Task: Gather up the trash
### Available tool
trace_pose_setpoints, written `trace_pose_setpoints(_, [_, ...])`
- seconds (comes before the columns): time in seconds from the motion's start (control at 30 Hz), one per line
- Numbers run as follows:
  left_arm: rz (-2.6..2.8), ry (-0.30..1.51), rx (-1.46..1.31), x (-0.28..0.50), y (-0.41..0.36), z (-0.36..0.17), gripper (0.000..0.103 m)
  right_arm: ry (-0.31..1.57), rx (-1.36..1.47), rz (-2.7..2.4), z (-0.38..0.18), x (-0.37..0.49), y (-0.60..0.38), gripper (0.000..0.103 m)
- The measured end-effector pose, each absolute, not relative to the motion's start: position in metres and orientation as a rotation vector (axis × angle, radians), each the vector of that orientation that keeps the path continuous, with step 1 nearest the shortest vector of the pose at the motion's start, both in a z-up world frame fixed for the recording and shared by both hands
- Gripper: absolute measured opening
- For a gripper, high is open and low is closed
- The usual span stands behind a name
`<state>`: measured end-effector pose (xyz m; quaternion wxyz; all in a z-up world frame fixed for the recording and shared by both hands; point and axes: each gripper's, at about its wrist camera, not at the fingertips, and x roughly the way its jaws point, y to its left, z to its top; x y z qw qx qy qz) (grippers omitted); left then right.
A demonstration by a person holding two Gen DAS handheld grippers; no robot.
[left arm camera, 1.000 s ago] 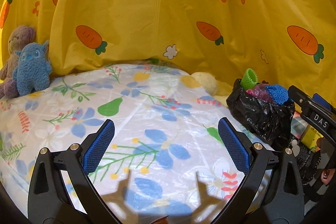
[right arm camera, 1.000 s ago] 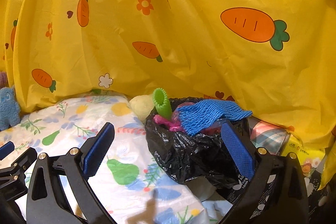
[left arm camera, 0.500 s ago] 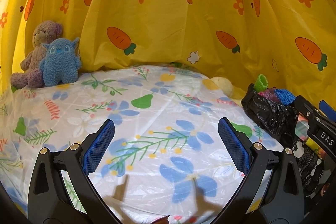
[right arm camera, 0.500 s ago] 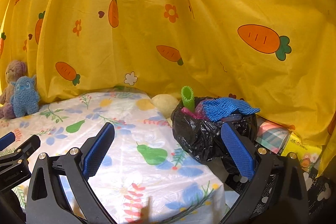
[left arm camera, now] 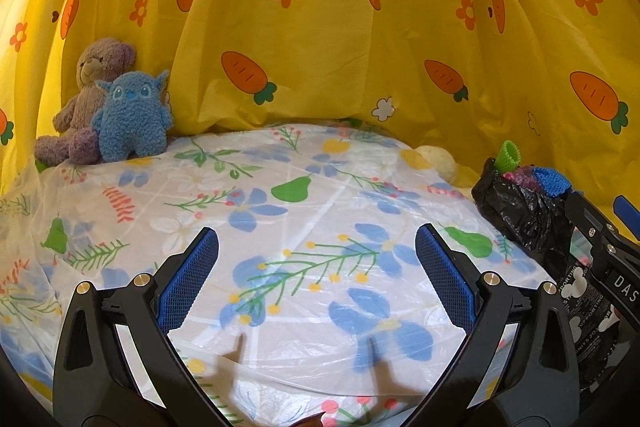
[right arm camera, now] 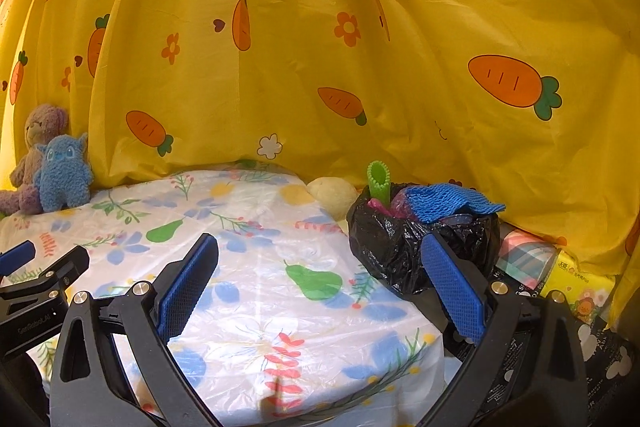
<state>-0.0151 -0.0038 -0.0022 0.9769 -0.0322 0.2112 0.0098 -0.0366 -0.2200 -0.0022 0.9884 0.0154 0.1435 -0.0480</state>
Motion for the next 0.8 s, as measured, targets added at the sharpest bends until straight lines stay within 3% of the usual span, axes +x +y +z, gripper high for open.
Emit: trace_pose_setpoints(0.8, [0.024,0.407,-0.065,-0.0180,-0.0071,0.0020,0.097,0.296,0.016,-0.083,-0.0073,-0.0353,-0.2141,0.097])
